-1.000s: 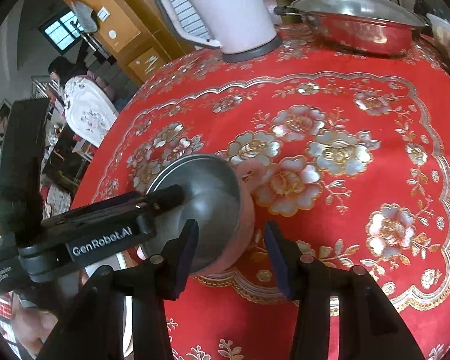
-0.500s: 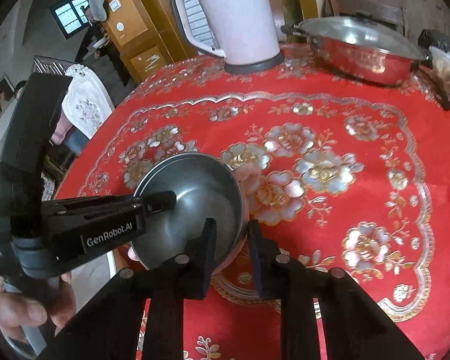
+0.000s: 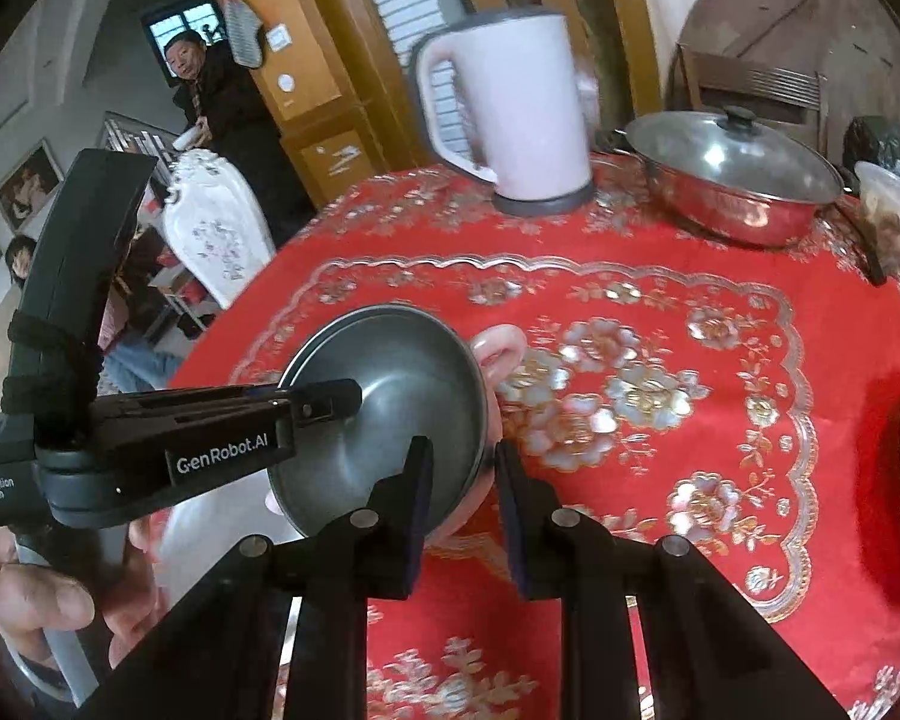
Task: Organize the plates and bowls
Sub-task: 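Lift the steel mug and lower it into the white bowl stack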
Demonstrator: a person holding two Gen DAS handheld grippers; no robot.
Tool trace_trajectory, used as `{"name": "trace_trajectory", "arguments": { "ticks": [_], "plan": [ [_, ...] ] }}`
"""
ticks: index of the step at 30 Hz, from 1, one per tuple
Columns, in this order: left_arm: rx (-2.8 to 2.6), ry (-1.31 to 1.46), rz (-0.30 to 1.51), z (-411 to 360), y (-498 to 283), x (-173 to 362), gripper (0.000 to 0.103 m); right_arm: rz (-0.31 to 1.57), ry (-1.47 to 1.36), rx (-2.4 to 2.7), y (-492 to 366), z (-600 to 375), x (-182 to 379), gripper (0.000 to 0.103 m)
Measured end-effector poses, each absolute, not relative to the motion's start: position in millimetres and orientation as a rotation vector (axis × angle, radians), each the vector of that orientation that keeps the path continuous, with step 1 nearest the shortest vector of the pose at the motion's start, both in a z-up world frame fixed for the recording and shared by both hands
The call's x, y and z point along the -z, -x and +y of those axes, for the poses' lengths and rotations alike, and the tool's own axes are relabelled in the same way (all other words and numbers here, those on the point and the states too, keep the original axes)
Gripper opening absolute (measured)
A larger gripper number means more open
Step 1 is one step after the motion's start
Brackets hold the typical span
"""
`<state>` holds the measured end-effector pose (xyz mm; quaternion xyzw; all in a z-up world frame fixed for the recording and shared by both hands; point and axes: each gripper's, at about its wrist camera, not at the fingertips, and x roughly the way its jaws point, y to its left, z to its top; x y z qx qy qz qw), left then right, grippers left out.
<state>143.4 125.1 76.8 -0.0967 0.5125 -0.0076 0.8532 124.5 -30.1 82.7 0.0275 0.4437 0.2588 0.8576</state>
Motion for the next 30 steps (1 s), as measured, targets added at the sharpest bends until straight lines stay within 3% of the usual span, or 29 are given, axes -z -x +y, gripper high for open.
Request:
{"name": "trace_trajectory", "arguments": {
  "ticks": [9,30],
  "plan": [
    [-0.053,0.222,1.041,160.6,-95.0,-100.1,0.010,0.910,-0.031,-0.658,-89.0,6.1,-102.7,0.022],
    [-0.132,0.246,1.127,193.0,-36.5,-58.0,0.010,1.047,0.079,-0.753,-46.2,46.9,-58.7,0.025]
  ]
}}
